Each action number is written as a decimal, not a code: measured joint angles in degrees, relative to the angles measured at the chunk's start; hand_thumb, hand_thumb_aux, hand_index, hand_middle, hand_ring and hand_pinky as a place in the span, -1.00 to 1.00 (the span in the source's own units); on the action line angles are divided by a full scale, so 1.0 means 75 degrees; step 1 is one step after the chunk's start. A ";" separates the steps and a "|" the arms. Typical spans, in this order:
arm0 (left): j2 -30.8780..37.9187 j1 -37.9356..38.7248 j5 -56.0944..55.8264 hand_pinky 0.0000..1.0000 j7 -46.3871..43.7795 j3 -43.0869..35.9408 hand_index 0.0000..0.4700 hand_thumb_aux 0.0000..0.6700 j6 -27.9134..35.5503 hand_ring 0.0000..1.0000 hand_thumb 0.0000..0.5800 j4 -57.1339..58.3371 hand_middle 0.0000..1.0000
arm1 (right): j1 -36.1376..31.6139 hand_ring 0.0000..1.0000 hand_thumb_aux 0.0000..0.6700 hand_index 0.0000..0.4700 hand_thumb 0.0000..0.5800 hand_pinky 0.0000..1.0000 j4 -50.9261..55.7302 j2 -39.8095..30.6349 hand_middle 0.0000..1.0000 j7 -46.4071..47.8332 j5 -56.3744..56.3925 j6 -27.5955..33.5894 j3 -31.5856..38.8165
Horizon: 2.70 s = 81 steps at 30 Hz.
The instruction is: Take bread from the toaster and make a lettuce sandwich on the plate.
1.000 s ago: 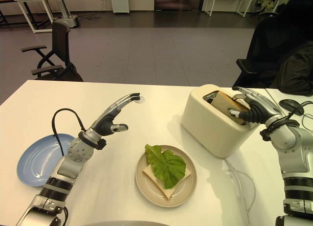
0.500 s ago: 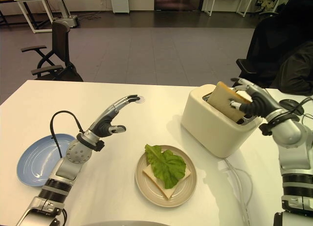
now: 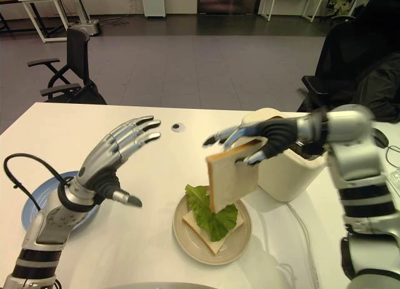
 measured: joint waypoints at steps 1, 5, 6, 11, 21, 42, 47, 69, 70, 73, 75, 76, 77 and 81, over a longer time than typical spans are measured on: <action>-0.0040 0.0091 0.0312 -1.00 0.0062 0.0004 -1.00 -1.00 -0.0047 -1.00 -1.00 -0.0186 -1.00 | -0.0091 -1.00 1.00 1.00 1.00 -1.00 0.0214 0.0205 -1.00 0.0198 -0.0217 -0.0081 0.0305; -0.0266 0.0330 0.1386 -1.00 0.0184 -0.0361 -1.00 -1.00 -0.0193 -1.00 -1.00 -0.0649 -1.00 | -0.0484 -1.00 1.00 1.00 1.00 -1.00 0.1083 0.0885 -1.00 0.0383 -0.0907 -0.0323 0.1125; -0.0283 0.0374 0.1620 -1.00 0.0189 -0.0477 -1.00 -1.00 -0.0254 -1.00 -1.00 -0.0682 -1.00 | -0.0514 -1.00 1.00 1.00 1.00 -1.00 0.1197 0.1000 -1.00 0.0398 -0.0944 -0.0328 0.1247; -0.0255 0.0549 0.3399 -1.00 0.0545 -0.1304 -1.00 -1.00 -0.0347 -1.00 -1.00 -0.0634 -1.00 | -0.0660 -1.00 1.00 1.00 1.00 -1.00 0.2204 0.1449 -1.00 0.0437 -0.1616 -0.0567 0.1931; 0.0386 0.0613 0.6108 -1.00 0.1666 -0.2826 -1.00 -1.00 0.0392 -1.00 -1.00 -0.0231 -1.00 | -0.0711 -1.00 -0.15 -0.15 0.34 -1.00 0.3100 0.2035 -1.00 0.0438 -0.2304 -0.0971 0.2572; 0.1803 0.0689 0.3397 -1.00 0.1863 -0.2417 -1.00 -1.00 0.1527 -1.00 -1.00 -0.0538 -1.00 | 0.0123 -1.00 -1.00 -1.00 -1.00 -1.00 0.1315 0.0850 -1.00 -0.1284 -0.2092 -0.2196 0.0012; 0.2189 0.0804 0.1535 0.29 0.1222 -0.1975 -0.64 -0.64 0.1127 0.29 -0.34 -0.0180 0.29 | 0.1296 -1.00 -1.00 -1.00 -1.00 -1.00 -0.0064 0.0162 -1.00 -0.1294 -0.1635 -0.2286 -0.0554; 0.2513 0.1073 -0.1269 1.00 -0.4109 -0.3472 1.00 1.00 0.1402 1.00 1.00 0.1098 1.00 | 0.4603 1.00 1.00 1.00 1.00 1.00 -0.0905 -0.1092 1.00 -0.0550 -0.3378 -0.2526 0.0937; 0.2389 0.1020 -0.1189 1.00 -0.4126 -0.3578 1.00 1.00 0.1383 1.00 1.00 0.1197 1.00 | 0.4547 1.00 1.00 1.00 1.00 1.00 -0.0807 -0.1002 1.00 -0.0602 -0.3478 -0.2544 0.1028; 0.1851 0.0671 -0.0826 1.00 -0.4050 -0.3894 1.00 1.00 0.1251 1.00 1.00 0.1616 1.00 | 0.4105 0.42 1.00 1.00 1.00 0.42 -0.0348 -0.0456 0.42 -0.1050 -0.3784 -0.2814 0.1238; 0.1570 0.0395 -0.0738 1.00 -0.3908 -0.3911 1.00 1.00 0.1245 1.00 1.00 0.1966 1.00 | 0.3603 0.43 1.00 1.00 1.00 0.43 0.0174 0.0317 0.43 -0.1937 -0.4017 -0.2945 0.1232; 0.1325 0.0101 -0.0652 1.00 -0.3629 -0.3853 1.00 1.00 0.1303 1.00 1.00 0.2374 1.00 | 0.3128 0.43 1.00 1.00 1.00 0.43 0.0658 0.0885 0.43 -0.2647 -0.4262 -0.2927 0.1192; 0.1154 -0.0186 -0.0530 1.00 -0.3355 -0.3749 1.00 1.00 0.1337 1.00 1.00 0.2679 1.00 | 0.2768 0.42 1.00 1.00 1.00 0.42 0.0970 0.1187 0.42 -0.3100 -0.4435 -0.2942 0.1157; 0.0539 -0.1873 0.0144 1.00 -0.1618 -0.3265 1.00 1.00 0.1732 1.00 1.00 0.4682 1.00 | 0.1608 0.43 1.00 1.00 1.00 0.43 0.2519 0.2115 0.43 -0.5025 -0.5153 -0.2773 0.0974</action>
